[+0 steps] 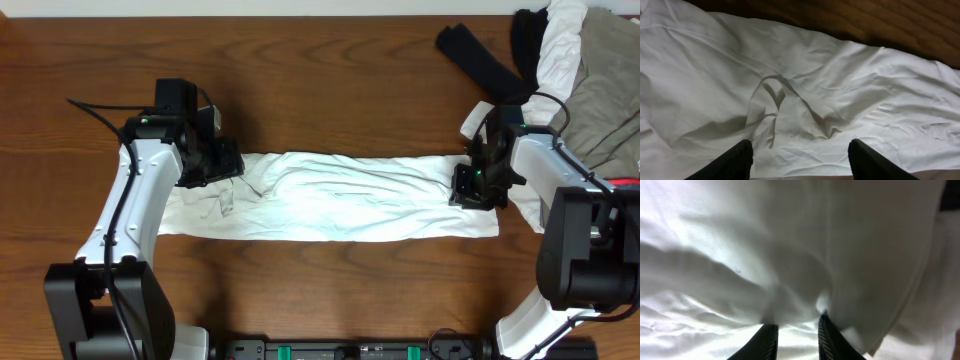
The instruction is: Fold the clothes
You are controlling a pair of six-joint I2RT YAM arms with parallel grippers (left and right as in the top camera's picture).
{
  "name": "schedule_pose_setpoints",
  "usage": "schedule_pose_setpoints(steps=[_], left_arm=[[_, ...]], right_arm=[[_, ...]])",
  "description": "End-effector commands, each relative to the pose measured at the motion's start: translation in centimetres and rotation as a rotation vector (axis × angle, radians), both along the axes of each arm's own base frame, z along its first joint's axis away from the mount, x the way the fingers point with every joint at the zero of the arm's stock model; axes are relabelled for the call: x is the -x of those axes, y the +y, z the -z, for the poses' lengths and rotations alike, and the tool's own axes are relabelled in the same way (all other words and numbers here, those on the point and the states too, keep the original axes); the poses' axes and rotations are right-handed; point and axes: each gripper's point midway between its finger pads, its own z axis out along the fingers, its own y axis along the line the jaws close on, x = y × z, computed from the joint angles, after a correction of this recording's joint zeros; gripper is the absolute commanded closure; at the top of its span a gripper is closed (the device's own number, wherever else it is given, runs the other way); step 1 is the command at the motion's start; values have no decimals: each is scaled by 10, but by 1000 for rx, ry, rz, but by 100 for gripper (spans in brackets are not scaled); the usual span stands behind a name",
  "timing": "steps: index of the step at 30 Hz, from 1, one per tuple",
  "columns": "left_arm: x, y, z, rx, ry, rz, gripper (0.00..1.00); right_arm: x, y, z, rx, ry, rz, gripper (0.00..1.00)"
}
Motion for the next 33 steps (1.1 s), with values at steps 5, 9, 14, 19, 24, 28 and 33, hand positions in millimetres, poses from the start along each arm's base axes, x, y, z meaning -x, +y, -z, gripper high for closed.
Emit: schedule_pose_setpoints(steps=[5, 9, 14, 19, 24, 28, 33], left_arm=[[7, 2, 10, -13, 37, -4, 36], [7, 2, 10, -13, 37, -4, 35], [7, 2, 10, -13, 37, -4, 35], [8, 2, 10, -13, 44, -4, 35], [10, 2, 11, -13, 52, -4, 35], [11, 2, 11, -13, 55, -4, 35], [13, 2, 11, -12, 65, -4, 36]], right_arm=[[-33, -24, -69, 27, -213, 22, 70], [-32, -41, -81, 64, -249, 27, 67], [-20, -57, -63, 76, -182, 48, 66], [-17, -57, -38, 67, -133, 19, 66], [-18, -59, -16, 60, -93, 10, 67], [-13, -67, 0, 102, -41, 12, 66], [-10, -70, 13, 119, -5, 16, 66]])
